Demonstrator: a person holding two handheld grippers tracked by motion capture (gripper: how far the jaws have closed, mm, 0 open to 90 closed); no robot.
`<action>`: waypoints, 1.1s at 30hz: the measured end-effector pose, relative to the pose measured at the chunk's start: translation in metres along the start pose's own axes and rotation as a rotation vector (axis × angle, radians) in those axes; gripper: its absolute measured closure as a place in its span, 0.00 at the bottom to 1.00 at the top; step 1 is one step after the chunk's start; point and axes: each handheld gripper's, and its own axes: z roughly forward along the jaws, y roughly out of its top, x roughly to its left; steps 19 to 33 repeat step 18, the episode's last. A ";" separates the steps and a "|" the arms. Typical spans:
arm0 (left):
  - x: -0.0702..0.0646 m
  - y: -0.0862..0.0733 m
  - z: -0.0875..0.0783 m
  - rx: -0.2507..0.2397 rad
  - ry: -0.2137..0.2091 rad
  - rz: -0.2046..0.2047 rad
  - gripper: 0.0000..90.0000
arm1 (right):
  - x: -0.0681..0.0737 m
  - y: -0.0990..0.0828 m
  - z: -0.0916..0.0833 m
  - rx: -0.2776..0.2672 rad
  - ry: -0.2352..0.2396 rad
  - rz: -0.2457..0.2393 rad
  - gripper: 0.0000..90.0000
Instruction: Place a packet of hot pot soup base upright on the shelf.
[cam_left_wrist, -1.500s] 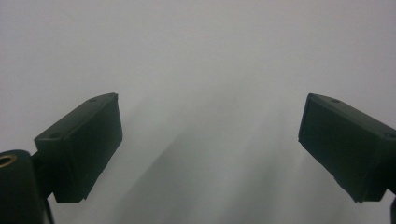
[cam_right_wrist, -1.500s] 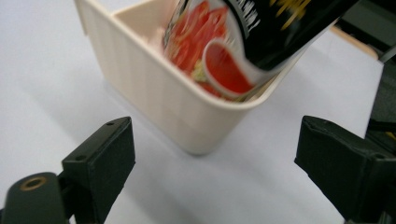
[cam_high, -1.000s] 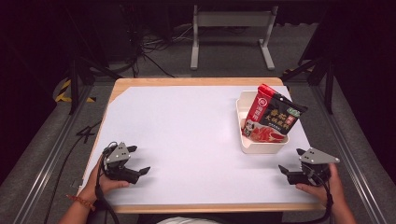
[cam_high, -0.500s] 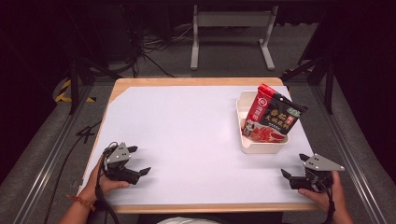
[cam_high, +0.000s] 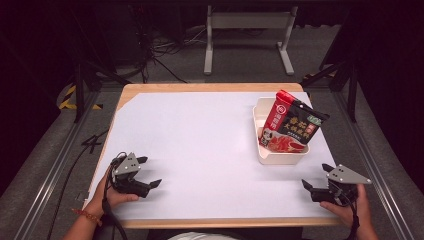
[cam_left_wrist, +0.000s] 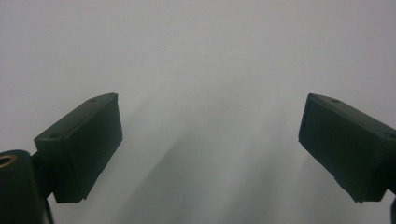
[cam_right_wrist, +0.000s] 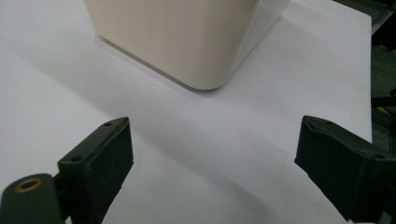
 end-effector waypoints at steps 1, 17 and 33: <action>0.000 0.000 0.000 -0.001 -0.001 0.001 0.08 | 0.000 0.000 0.000 0.001 -0.001 -0.002 0.12; 0.001 0.002 0.002 0.000 0.000 0.000 0.08 | 0.000 -0.001 0.001 -0.003 -0.015 0.005 0.11; 0.001 0.002 0.002 -0.001 -0.001 0.000 0.08 | -0.001 -0.001 0.000 -0.005 -0.018 0.009 0.11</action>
